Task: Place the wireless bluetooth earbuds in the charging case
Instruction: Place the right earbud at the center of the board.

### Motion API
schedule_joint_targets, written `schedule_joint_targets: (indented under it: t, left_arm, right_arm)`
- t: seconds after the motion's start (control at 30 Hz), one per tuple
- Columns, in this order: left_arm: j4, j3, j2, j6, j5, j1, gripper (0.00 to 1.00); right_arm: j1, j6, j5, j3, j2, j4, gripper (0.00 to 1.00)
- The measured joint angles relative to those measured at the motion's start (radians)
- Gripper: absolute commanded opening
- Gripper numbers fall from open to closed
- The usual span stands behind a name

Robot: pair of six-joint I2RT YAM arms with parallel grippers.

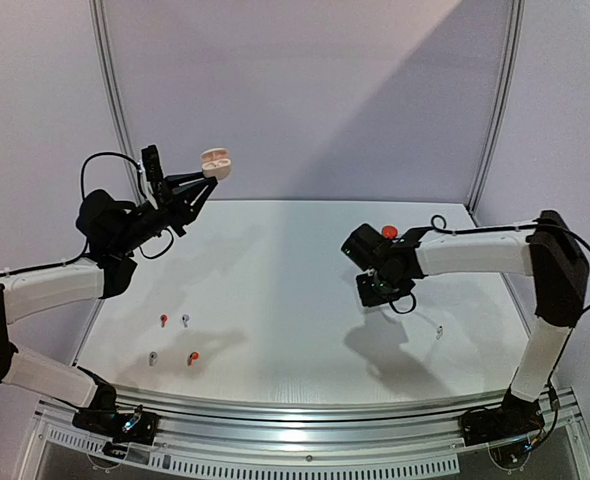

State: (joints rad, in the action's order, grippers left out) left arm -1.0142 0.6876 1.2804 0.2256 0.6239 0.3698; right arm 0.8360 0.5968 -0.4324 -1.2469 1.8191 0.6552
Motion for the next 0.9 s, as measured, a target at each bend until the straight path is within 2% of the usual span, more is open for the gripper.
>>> schedule_joint_targets:
  t: [0.17,0.43,0.57,0.77,0.9]
  left_arm:
    - [0.005,0.000,-0.011,-0.011,0.000,0.000,0.00]
    - [0.006,-0.001,-0.012,-0.016,0.000,0.000,0.00]
    - [0.006,-0.001,-0.012,-0.017,0.000,0.000,0.00]
    - [0.006,-0.001,-0.012,-0.022,0.000,0.000,0.00]
    - [0.006,-0.001,-0.012,-0.027,0.000,0.000,0.00]
  right_arm:
    - [0.035,-0.047,0.079,-0.032,0.124,-0.006,0.00]
    - [0.036,-0.057,0.158,-0.067,0.172,0.003,0.00]
    - [0.036,-0.058,0.183,-0.072,0.176,0.003,0.06]
    - [0.034,-0.063,0.204,-0.092,0.185,0.026,0.22]
    - [0.033,-0.071,0.219,-0.106,0.193,0.032,0.26]
